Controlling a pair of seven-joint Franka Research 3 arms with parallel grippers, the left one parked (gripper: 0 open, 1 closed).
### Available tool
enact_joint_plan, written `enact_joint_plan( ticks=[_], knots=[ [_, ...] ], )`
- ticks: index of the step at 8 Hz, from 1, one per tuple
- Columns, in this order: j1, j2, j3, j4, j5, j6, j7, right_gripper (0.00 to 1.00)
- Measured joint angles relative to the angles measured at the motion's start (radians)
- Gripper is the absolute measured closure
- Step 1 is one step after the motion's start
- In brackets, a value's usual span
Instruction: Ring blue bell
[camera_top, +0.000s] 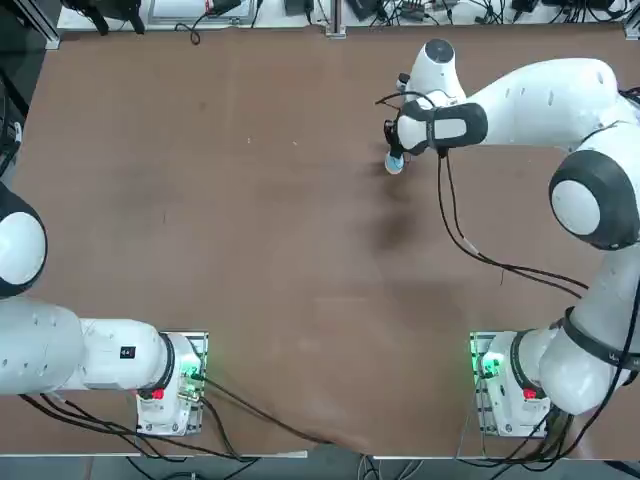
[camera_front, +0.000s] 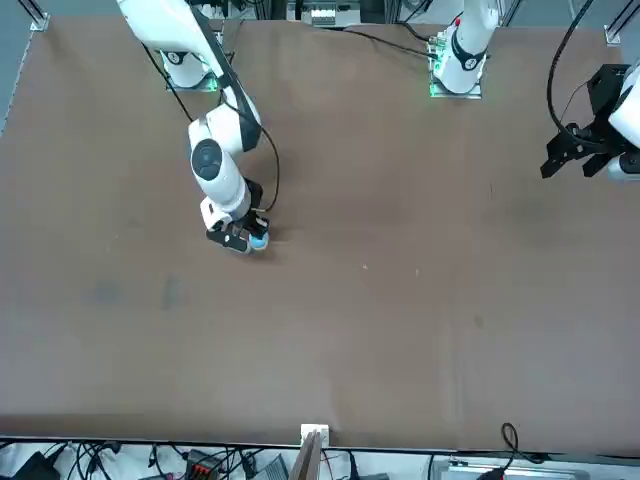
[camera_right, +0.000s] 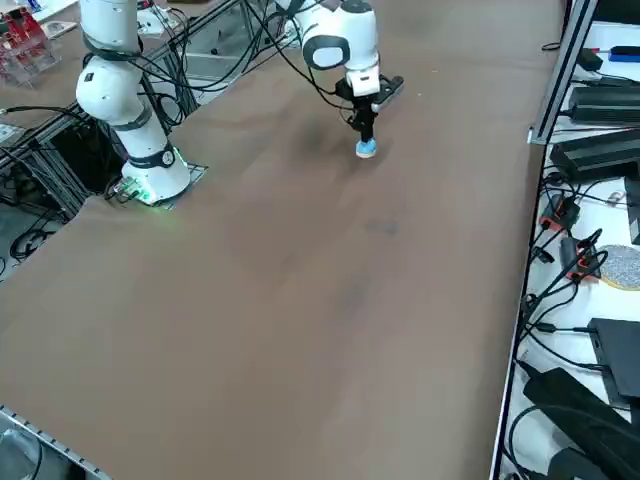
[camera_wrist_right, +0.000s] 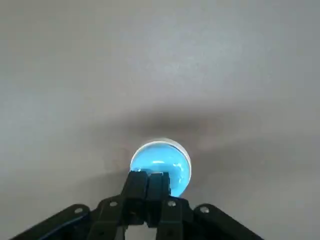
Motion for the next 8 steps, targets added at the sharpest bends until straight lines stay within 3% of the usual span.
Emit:
enact_joint_plan(
  ticks=[5,8],
  knots=[
    [0.005,-0.015,0.0,0.011,0.0,-0.017,0.027,0.99],
    [0.003,-0.107,-0.008,0.031,0.0,-0.162,0.031,0.99]
  ],
)
